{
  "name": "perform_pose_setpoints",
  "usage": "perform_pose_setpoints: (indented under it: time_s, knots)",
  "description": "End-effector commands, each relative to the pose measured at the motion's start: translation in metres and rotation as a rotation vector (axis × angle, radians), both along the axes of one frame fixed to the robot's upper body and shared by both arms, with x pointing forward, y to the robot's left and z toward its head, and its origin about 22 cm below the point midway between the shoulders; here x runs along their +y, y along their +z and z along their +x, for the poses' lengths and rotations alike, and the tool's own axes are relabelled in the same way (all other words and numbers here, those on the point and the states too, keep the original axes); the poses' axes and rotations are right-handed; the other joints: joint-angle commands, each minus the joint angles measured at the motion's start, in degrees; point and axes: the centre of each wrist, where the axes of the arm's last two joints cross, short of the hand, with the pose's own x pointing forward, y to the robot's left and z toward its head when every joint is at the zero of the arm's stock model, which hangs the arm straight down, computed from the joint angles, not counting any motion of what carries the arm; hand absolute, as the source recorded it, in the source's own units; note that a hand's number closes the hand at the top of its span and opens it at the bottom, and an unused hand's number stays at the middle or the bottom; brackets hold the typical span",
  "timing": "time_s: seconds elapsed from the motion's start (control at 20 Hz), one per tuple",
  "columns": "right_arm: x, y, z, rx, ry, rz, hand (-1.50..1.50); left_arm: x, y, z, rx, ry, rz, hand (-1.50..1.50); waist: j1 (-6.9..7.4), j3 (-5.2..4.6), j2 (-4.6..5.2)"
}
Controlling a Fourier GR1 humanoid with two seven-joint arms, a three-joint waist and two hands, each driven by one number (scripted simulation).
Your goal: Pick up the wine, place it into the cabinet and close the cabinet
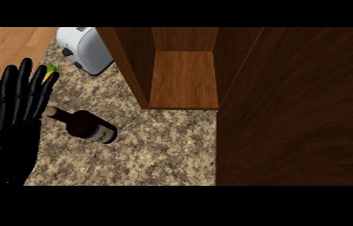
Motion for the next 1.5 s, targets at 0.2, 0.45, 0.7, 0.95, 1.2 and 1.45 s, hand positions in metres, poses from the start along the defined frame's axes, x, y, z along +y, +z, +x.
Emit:
perform_pose_setpoints:
  time_s: [0.2,0.45,0.7,0.95,1.2,1.45]
  knots:
    - [-0.001,0.002,-0.035,-0.017,0.036,-0.010,-1.50,0.069,-0.013,-0.026,-0.062,-0.175,-0.059,-1.50,-0.44,0.55,0.47]
    - [0.000,0.016,-0.049,0.069,0.252,-0.023,-1.50,0.065,-0.022,-0.033,0.111,-0.243,-0.285,-1.50,-0.44,0.64,0.49]
    - [0.008,0.053,-0.072,0.066,0.268,-0.012,-1.50,0.066,0.031,-0.047,0.151,-0.293,-0.270,-1.50,-0.36,0.66,0.59]
    - [0.025,0.072,-0.070,0.073,0.260,-0.009,-1.50,0.062,0.037,-0.078,0.151,-0.277,-0.290,-1.50,-0.07,0.65,0.62]
    - [0.021,0.095,-0.087,0.075,0.259,-0.019,-1.50,0.061,0.062,-0.066,0.151,-0.257,-0.300,-1.50,-0.62,0.67,0.57]
    - [0.020,0.112,-0.072,0.085,0.269,-0.025,-1.50,0.059,0.064,-0.081,0.192,-0.258,-0.290,-1.50,-0.09,0.66,0.52]
